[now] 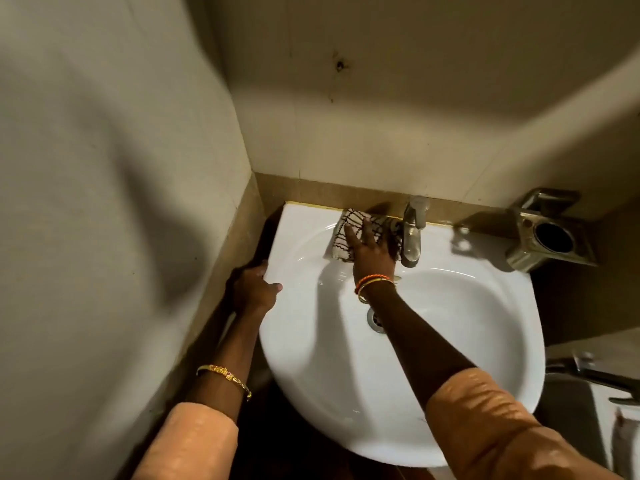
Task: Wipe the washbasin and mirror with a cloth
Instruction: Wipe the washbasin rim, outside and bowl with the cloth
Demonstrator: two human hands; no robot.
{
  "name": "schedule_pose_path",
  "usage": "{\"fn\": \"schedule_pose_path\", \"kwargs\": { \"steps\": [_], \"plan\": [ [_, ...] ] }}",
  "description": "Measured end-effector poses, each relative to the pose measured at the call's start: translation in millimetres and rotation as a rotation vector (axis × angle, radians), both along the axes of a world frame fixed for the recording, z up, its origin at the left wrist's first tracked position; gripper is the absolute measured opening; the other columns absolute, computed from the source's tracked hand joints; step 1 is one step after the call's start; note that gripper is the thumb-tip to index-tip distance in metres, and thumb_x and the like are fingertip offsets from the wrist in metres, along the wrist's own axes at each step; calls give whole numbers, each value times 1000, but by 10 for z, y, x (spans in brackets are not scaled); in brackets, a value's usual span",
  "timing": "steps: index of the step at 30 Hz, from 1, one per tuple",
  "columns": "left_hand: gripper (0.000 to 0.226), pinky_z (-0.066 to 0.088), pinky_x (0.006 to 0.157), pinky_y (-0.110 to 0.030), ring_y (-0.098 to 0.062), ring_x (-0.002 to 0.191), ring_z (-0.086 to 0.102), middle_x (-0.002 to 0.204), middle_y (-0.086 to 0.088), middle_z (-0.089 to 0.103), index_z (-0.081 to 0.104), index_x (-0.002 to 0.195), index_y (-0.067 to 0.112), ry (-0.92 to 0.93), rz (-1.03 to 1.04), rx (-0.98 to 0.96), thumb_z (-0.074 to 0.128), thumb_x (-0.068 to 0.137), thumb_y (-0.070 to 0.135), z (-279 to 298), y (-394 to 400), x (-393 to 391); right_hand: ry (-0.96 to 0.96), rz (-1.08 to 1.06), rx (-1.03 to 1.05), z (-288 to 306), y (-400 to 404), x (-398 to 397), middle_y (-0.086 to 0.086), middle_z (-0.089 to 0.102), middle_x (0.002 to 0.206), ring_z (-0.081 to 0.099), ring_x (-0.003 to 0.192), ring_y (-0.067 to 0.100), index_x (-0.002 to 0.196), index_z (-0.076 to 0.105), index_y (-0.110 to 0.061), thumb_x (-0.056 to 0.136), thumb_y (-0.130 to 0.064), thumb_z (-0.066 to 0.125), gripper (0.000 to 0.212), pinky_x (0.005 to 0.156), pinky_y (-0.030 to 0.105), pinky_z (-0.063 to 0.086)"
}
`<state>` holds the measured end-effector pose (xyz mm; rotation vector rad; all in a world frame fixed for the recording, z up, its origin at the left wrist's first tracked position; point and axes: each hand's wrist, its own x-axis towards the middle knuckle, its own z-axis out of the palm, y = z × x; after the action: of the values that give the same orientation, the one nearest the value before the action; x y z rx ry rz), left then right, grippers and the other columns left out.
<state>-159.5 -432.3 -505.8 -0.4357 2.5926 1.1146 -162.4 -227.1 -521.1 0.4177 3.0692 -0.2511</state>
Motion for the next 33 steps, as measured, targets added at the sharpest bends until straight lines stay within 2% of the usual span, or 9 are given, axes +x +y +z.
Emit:
{"fn": "schedule_pose_path", "kwargs": {
  "steps": [4, 8, 12, 17, 20, 23, 27, 30, 33],
  "plan": [
    [57, 50, 97, -42, -31, 107, 64, 120, -14, 67, 60, 125, 9, -14, 34, 108, 76, 70, 2, 23, -34, -34, 8, -107, -44, 67, -323, -47, 8, 12, 159, 8, 142, 46, 147, 24, -30, 98, -13, 36, 53, 110, 59, 20],
    [50, 51, 94, -41, -32, 105, 64, 115, -16, 69, 65, 117, 3, -42, 24, 95, 78, 69, 1, 70, -20, -93, 19, 197, -82, 62, -918, -23, 8, 10, 159, 3, 142, 48, 147, 24, -30, 94, -10, 43, 60, 111, 63, 8],
    [49, 51, 94, -41, -33, 106, 64, 116, -15, 69, 65, 117, 5, -60, 31, 96, 78, 70, 3, 66, -27, -85, -5, 328, -7, 126, -915, -76, 4, 12, 159, 9, 143, 44, 146, 24, -35, 97, -17, 41, 55, 112, 59, 17],
    [56, 50, 98, -44, -36, 111, 61, 124, -16, 65, 60, 124, 6, -84, 50, 87, 78, 70, 7, 85, -32, -74, -29, -110, 36, 154, -74, -237, 13, 17, 157, 33, 131, 48, 145, 27, -34, 98, -12, 37, 53, 106, 55, 30],
    [56, 49, 98, -43, -35, 111, 61, 124, -14, 64, 60, 125, 8, -76, 25, 75, 77, 72, 10, 102, -47, -43, -73, -235, -12, 214, -82, -333, 13, 24, 154, 38, 131, 42, 143, 29, -36, 96, -18, 45, 53, 106, 48, 30],
    [57, 49, 98, -46, -36, 113, 60, 126, -14, 64, 58, 127, 10, -53, -11, 60, 76, 74, 13, 112, -73, -5, -35, -239, -60, 190, -123, -381, 17, 31, 149, 46, 124, 41, 141, 32, -33, 92, -21, 55, 56, 101, 48, 37],
    [64, 48, 99, -48, -34, 115, 59, 131, -15, 59, 53, 131, 6, -89, 0, 242, 77, 72, 4, 88, -161, -18, 60, -129, -80, 126, 8, -320, 16, 42, 140, 57, 109, 42, 134, 45, -31, 87, -12, 58, 53, 89, 46, 47],
    [68, 48, 99, -47, -31, 115, 60, 132, -17, 58, 51, 132, 2, -115, 25, 303, 78, 70, -2, 95, -188, -48, 85, -165, -85, 95, -212, -363, 12, 28, 153, 35, 132, 46, 136, 44, -33, 89, -13, 53, 52, 104, 54, 30],
    [69, 49, 98, -47, -30, 115, 60, 132, -18, 57, 51, 132, 0, -127, 50, 337, 78, 68, -4, 78, -175, -80, 76, -27, -81, 55, -675, -523, 12, 17, 157, 8, 142, 45, 143, 34, -32, 96, -19, 42, 50, 111, 56, 13]
  ]
}}
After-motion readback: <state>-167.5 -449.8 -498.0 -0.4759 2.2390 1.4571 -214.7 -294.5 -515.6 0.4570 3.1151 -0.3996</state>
